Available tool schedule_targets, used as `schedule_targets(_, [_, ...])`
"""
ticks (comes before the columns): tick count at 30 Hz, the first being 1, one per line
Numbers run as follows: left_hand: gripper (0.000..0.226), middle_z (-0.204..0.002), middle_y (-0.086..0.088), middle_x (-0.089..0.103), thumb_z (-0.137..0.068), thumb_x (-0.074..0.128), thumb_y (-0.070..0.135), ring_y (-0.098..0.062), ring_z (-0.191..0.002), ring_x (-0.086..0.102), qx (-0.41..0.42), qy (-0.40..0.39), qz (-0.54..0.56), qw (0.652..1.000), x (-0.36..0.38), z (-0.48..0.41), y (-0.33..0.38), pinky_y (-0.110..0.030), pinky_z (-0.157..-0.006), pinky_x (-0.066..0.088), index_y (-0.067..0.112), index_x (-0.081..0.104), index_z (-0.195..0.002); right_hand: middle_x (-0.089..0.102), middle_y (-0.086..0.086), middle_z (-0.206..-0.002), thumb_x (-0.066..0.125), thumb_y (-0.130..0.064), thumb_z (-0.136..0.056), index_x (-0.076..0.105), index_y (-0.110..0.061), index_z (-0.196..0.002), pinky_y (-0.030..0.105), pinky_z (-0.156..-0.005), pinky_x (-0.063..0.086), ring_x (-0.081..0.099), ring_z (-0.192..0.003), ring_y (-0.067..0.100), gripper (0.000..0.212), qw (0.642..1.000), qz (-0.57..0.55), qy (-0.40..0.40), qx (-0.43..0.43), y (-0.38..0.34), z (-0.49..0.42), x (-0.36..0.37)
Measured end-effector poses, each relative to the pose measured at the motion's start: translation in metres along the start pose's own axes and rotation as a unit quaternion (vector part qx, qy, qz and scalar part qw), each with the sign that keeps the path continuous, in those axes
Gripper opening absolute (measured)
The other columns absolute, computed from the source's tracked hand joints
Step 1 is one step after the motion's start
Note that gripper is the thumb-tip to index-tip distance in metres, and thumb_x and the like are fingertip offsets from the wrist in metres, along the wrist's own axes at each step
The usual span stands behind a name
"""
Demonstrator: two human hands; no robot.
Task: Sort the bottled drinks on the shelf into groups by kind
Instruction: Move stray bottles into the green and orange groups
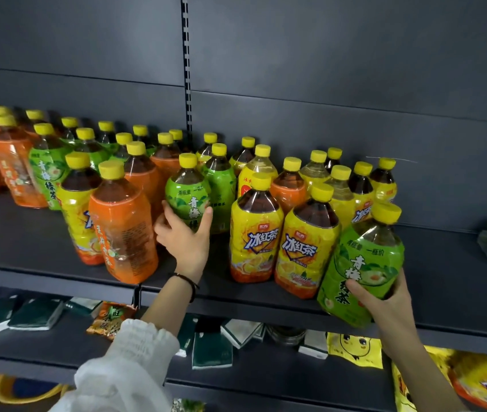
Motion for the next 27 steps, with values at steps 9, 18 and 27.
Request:
schedule_targets(9, [0.092,-0.143,-0.011,0.038,-0.075,0.077,0.040,-0.028,-0.130,0.041,-0.042,-0.074,0.103,0.991,0.004,-0.024,-0.024,-0.044,-0.109,0.035,0.017,0.019,-0.142,0.064,-0.007,-0.111,0.084,-0.072,-0.017,0.048,-0.035,-0.121,0.031,-0.075,0.053,0.062,-0.103,0.013,0.117,1.000,0.007,0.009,0.009,0.006,-0.004,-0.001])
schedule_targets(18, [0.088,-0.133,0.001,0.049,-0.068,0.083,0.037,-0.015,-0.120,0.047,-0.007,-0.133,0.111,0.985,-0.004,-0.027,-0.020,-0.033,-0.103,0.040,0.018,0.036,-0.140,0.053,-0.002,-0.129,0.083,-0.020,-0.054,0.034,-0.038,-0.134,0.027,-0.078,0.055,0.056,-0.115,0.011,0.096,0.999,-0.021,0.008,-0.036,0.002,-0.001,0.000])
schedule_targets(27, [0.102,-0.131,0.000,0.050,-0.048,0.084,0.064,-0.019,-0.124,0.048,-0.004,-0.172,0.145,0.974,-0.031,0.016,-0.024,-0.047,-0.100,0.045,0.028,0.042,-0.133,0.061,-0.010,-0.119,0.095,-0.046,-0.031,0.044,-0.046,-0.124,0.025,-0.071,0.058,0.064,-0.103,0.004,0.105,0.997,-0.076,-0.018,-0.021,-0.009,0.047,0.010])
Point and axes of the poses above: each hand's wrist, its own z-axis away from the middle knuckle, its own x-axis out of the palm, y = z × x, the point moved 2 cm from there along -z, towards the middle knuckle
